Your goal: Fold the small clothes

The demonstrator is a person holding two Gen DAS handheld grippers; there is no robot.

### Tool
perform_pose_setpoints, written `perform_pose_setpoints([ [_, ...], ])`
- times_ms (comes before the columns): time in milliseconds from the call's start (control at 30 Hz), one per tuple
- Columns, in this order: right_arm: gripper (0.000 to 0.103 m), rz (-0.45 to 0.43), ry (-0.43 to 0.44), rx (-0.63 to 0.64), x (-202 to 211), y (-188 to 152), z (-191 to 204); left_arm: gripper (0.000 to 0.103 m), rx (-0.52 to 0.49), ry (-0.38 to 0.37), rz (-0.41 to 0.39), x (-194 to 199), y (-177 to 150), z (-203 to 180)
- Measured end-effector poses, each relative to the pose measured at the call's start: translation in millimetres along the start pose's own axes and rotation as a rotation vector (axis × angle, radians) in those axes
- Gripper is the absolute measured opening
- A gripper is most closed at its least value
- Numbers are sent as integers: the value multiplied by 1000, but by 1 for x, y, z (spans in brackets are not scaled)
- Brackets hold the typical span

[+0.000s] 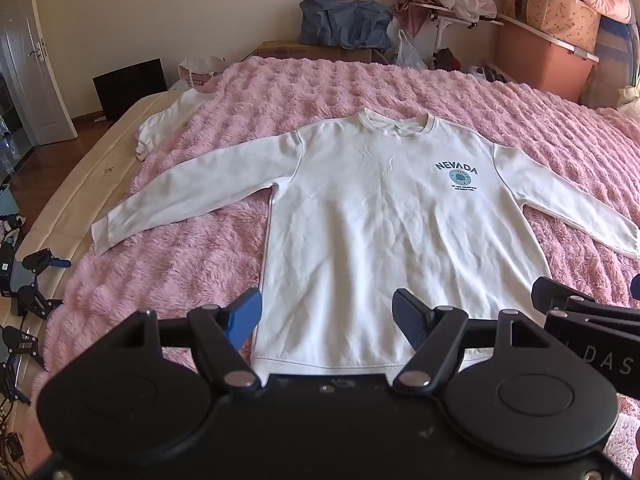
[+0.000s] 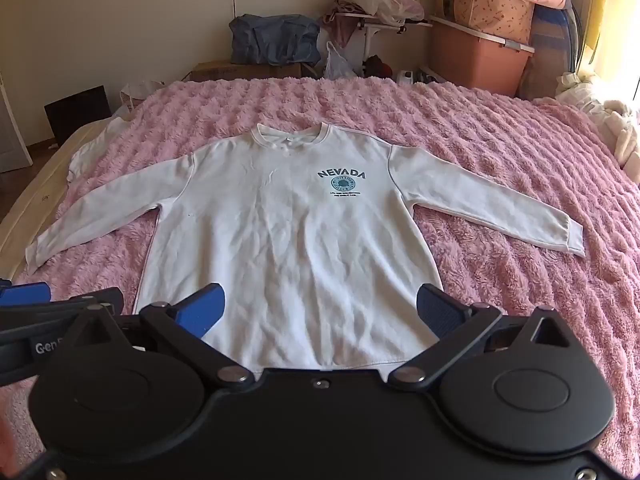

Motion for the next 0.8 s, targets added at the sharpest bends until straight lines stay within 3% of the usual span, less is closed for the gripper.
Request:
perform_pose_setpoints([
  [800,103,-2,-1,5,-1,1,0,76,13,-9,9,-2,-1,1],
])
Point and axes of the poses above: each gripper's, at about its wrist camera, not at the fingertips, and x roughly against the way its jaws point, z to its left, y to its top, the point moved 1 cm from there along -x, roughly the way its jaws point, and after that the axes turned 11 degrees about -z, right-handed, at the moved point
